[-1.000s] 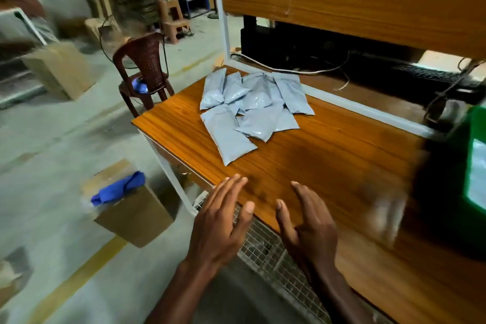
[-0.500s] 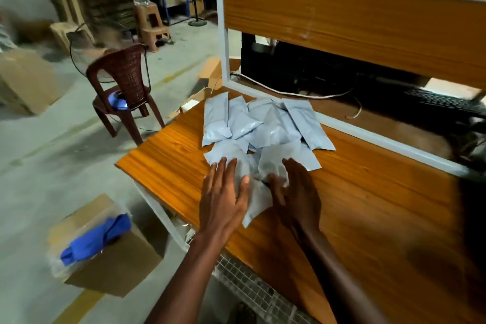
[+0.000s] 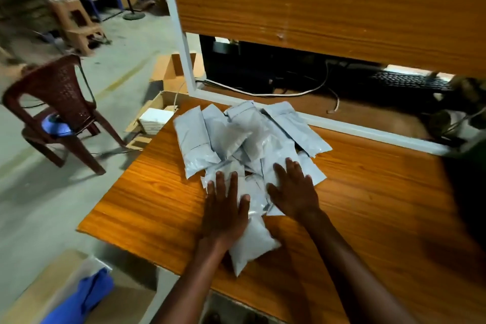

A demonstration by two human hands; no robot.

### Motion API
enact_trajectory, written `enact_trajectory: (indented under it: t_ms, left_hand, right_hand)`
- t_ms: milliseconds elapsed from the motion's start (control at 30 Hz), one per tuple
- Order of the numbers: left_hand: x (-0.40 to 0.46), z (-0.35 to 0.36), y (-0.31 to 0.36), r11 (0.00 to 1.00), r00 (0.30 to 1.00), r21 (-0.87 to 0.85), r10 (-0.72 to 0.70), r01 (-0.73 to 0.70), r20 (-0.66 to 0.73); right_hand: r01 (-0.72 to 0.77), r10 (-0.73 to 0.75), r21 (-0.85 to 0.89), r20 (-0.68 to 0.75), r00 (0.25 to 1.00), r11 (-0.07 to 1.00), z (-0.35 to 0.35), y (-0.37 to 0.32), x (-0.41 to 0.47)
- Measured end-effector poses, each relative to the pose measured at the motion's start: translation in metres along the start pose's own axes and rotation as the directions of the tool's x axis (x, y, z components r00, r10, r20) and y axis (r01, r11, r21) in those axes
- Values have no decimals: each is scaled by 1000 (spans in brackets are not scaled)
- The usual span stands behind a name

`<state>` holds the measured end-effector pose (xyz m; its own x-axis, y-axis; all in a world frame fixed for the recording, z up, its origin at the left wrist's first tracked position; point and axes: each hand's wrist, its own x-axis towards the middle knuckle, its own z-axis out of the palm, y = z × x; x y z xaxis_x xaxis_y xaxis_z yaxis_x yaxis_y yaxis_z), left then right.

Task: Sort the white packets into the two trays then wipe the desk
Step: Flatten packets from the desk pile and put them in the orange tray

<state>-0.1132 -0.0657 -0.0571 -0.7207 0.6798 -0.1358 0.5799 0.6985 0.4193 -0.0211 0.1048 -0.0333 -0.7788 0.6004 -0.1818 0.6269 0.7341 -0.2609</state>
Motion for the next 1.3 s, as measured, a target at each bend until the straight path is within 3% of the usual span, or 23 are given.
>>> enact_trajectory:
  t_ms: [133, 400, 600, 800, 1133, 1300]
  left_hand:
    - [1, -20, -14, 986, 989, 98, 128, -135, 70]
    - [-19, 9, 6, 991, 992, 98, 99, -92, -75]
    - [-12, 17, -10, 973, 959, 16, 232, -232, -161]
    - [-23, 3, -12, 940, 929, -87, 308, -330, -204]
    - [-57, -27, 43, 814, 827, -184, 503, -551, -250]
    - [-97, -11, 106, 709, 737, -203, 638, -675, -221]
  right_hand:
    - [-45, 46, -11, 60, 997, 999, -10, 6, -9]
    - [-60, 40, -99, -198, 979, 993, 29, -8, -4]
    - [-71, 68, 5, -390, 918, 997, 44, -9, -7]
    - [-85, 129, 124, -403, 906, 989, 30, -12, -23]
    - [-159, 280, 250, -590, 757, 955, -3, 1, -120]
    - [-245, 408, 329, -666, 625, 912, -14, 39, -203]
